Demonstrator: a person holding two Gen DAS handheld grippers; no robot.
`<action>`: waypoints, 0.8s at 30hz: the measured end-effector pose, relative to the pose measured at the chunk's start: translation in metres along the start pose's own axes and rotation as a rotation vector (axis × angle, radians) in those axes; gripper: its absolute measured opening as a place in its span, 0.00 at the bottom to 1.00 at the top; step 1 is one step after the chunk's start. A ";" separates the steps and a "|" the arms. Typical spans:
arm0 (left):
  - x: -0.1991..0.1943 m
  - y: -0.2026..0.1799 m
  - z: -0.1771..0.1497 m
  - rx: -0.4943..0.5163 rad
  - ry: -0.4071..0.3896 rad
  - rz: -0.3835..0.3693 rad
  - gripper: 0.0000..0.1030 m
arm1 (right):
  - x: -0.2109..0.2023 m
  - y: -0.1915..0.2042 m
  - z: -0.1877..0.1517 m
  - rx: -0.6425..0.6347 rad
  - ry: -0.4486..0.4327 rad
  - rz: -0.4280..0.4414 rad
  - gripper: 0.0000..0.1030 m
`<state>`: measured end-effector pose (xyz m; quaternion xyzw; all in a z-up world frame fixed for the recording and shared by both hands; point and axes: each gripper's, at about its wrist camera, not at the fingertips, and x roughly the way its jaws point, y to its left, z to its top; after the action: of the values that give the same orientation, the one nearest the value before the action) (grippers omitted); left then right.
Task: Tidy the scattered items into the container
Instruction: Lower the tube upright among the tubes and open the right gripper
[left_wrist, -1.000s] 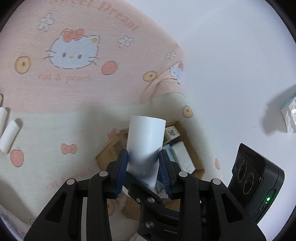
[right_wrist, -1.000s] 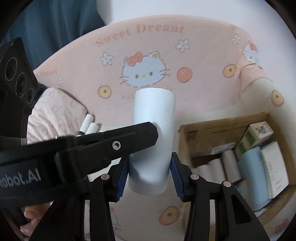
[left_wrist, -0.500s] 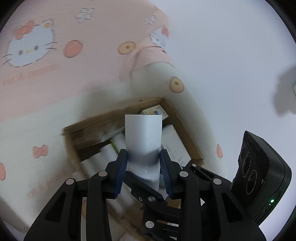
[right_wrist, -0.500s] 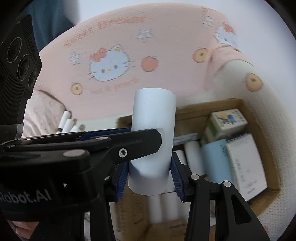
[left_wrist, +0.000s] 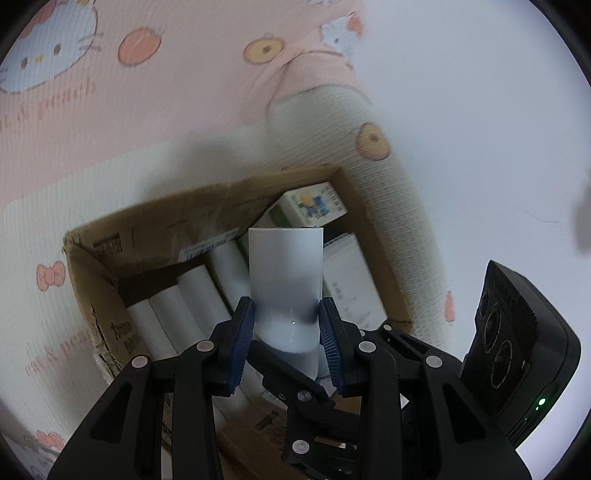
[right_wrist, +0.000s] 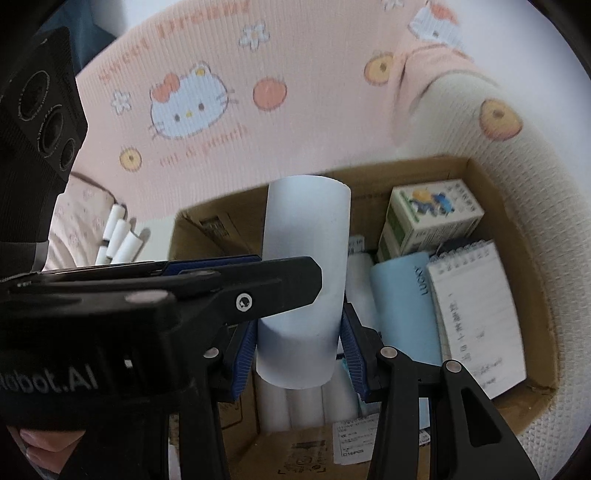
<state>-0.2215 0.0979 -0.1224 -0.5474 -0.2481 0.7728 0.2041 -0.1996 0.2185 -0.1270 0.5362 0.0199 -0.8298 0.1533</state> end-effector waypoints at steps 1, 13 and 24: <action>0.004 0.002 0.000 -0.006 0.010 0.004 0.37 | 0.004 -0.002 0.000 0.003 0.015 0.008 0.40; 0.058 0.028 0.010 -0.146 0.161 0.003 0.37 | 0.046 -0.031 0.000 0.059 0.157 0.054 0.39; 0.085 0.037 0.015 -0.170 0.189 0.079 0.38 | 0.082 -0.046 0.006 0.116 0.258 0.065 0.39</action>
<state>-0.2642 0.1159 -0.2039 -0.6425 -0.2707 0.7013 0.1489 -0.2482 0.2424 -0.2040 0.6469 -0.0257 -0.7482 0.1453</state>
